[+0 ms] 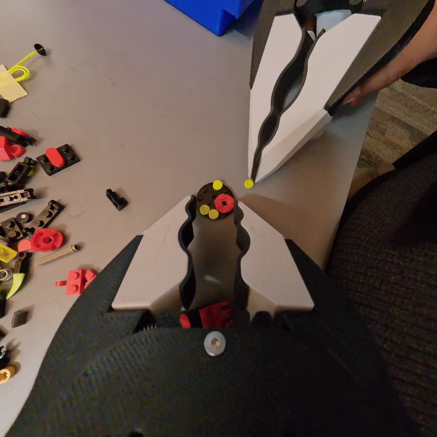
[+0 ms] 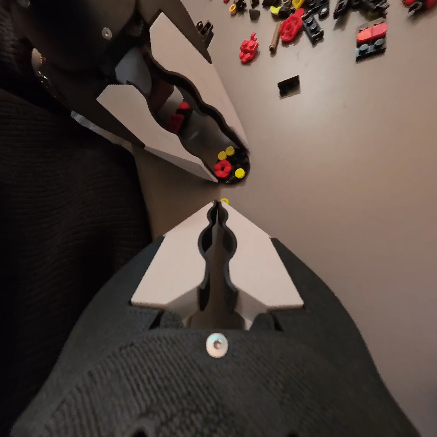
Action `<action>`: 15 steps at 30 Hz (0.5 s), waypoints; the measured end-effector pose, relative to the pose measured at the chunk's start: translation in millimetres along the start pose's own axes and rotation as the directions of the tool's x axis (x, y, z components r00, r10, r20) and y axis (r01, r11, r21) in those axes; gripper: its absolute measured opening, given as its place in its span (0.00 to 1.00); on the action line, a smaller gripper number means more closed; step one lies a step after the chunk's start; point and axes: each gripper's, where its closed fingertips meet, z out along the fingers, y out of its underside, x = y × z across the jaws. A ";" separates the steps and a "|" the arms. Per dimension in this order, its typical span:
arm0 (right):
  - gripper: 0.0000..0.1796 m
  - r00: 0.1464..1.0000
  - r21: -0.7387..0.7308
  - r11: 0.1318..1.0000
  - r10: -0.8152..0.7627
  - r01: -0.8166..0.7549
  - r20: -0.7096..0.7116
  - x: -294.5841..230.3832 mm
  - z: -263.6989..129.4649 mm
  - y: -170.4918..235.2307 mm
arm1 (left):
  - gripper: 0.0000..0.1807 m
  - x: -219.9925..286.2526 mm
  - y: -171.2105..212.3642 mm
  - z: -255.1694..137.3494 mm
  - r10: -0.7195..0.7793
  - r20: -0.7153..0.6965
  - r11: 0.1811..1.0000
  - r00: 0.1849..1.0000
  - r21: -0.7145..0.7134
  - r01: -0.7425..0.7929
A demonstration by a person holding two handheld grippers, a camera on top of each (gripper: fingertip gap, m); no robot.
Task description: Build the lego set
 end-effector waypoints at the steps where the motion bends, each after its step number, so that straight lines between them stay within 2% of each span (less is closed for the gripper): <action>1: 0.00 1.000 -0.006 1.000 -0.008 0.008 -0.003 -0.3 0.6 0.7 | 0.16 -0.2 0.1 -0.2 -0.001 0.000 1.000 1.000 0.000 0.001; 10: 0.00 0.997 0.012 0.999 -0.034 0.035 -0.063 8.1 -5.7 -3.2 | 0.16 -0.7 0.5 -0.7 -0.003 0.000 1.000 1.000 -0.002 0.003; 15: 0.05 0.992 -0.006 0.995 -0.095 0.095 -0.087 3.3 2.9 -4.7 | 0.16 -0.6 0.5 -0.7 -0.004 0.000 1.000 1.000 -0.001 0.004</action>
